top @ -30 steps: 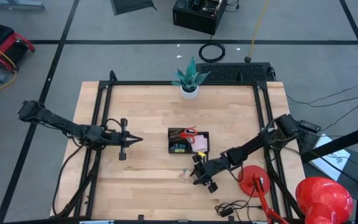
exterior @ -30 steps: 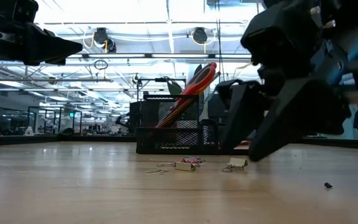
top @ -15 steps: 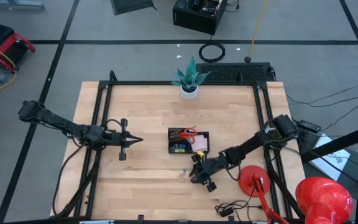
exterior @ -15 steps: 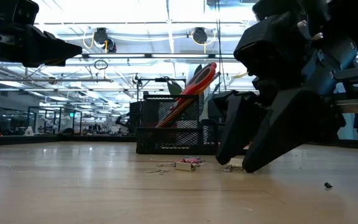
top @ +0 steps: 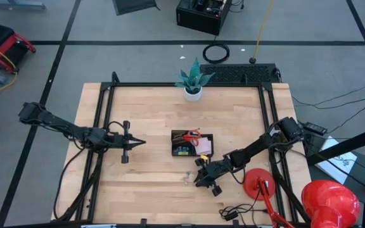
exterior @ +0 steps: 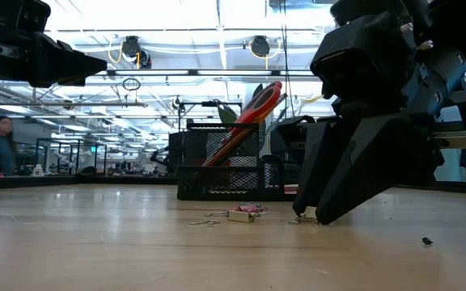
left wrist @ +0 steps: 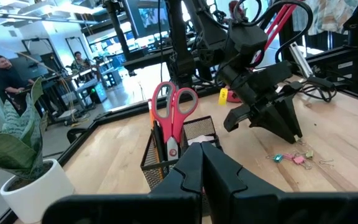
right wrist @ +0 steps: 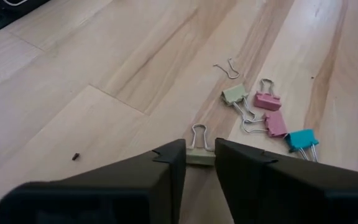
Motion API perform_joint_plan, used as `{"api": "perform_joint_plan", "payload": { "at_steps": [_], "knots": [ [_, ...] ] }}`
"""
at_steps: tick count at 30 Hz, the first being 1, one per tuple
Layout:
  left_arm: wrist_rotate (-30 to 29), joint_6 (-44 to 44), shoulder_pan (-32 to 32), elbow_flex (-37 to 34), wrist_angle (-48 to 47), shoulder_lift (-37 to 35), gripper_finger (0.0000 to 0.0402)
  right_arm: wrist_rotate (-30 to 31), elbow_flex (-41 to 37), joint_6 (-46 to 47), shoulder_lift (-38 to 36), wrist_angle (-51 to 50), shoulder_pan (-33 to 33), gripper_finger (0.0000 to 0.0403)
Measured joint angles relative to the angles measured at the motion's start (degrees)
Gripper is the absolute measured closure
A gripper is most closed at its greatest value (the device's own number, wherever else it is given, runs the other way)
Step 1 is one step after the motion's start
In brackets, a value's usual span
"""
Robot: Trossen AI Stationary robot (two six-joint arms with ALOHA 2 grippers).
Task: Pick and place office supplies into organizer
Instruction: Put the yellow binder clip into the desk organizer
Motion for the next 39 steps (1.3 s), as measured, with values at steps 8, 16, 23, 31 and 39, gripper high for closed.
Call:
{"api": "perform_joint_plan", "payload": {
  "at_steps": [8, 16, 23, 31, 39],
  "knots": [
    [0.0, 0.1, 0.0, 0.0, 0.0, 0.0, 0.0396, 2.6, -0.1, -0.5, -1.6, 1.8, 0.3, 0.0343],
    [0.0, 0.1, 0.0, 0.0, 0.0, 0.0, 0.0396, 10.2, -0.1, -0.3, -7.2, 2.2, 2.3, 0.0332],
    [0.0, 0.1, 0.0, 0.0, 0.0, 0.0, 0.0396, 19.4, 0.0, -0.3, -12.4, 2.0, 5.3, 0.0341],
    [0.0, -0.2, 0.0, 0.0, 0.0, 0.0, 0.0396, 34.6, 0.0, -0.3, -15.1, 2.2, 8.4, 0.0336],
    [-0.1, 0.5, 0.0, 0.0, 0.0, 0.0, 0.0396, 37.7, 0.0, 3.2, -13.4, 2.1, 7.1, 0.034]
  ]
}}
